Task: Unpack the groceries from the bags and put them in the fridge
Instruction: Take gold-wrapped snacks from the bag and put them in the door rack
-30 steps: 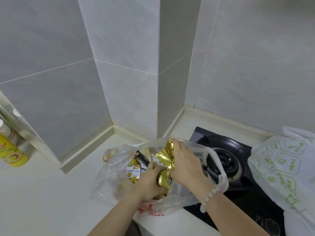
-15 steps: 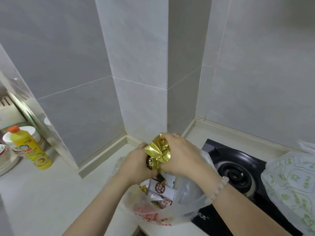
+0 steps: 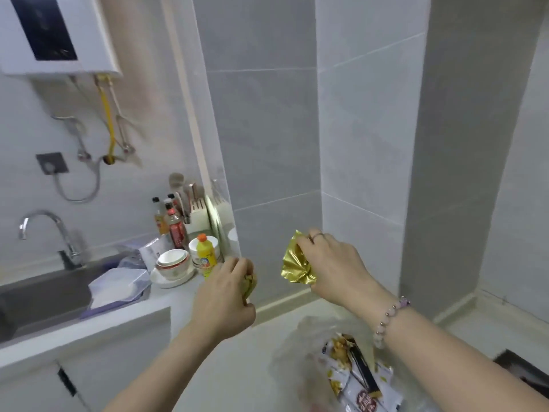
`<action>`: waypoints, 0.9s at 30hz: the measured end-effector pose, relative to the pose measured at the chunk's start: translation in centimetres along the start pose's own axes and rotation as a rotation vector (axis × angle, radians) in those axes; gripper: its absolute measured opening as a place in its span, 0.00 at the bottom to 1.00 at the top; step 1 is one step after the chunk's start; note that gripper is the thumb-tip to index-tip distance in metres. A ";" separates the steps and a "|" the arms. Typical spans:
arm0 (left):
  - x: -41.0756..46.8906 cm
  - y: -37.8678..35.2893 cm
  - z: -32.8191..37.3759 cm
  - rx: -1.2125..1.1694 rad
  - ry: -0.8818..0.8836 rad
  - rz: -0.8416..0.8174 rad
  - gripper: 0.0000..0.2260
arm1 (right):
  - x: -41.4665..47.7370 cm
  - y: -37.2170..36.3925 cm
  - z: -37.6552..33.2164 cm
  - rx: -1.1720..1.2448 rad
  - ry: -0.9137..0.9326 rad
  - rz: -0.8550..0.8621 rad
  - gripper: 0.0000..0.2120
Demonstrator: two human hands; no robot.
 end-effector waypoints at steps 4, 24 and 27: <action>-1.5 5.5 -6.0 0.106 0.155 0.101 0.18 | 4.0 0.1 -6.2 -0.014 0.213 0.040 0.26; -36.5 31.9 -24.2 0.282 0.631 0.389 0.23 | -2.4 13.1 -49.7 0.205 1.031 0.279 0.33; -43.3 35.6 -24.8 0.411 0.680 0.359 0.30 | -6.1 17.7 -56.1 0.277 1.128 0.362 0.31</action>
Point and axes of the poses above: each hand's wrist, its own x-axis towards the middle knuckle, its own y-axis out of the back of the hand, z = x × y, the point moved 10 cm from there along x, towards the middle knuckle, and after that the axes turned 15 degrees about y, right-handed, at the moved point
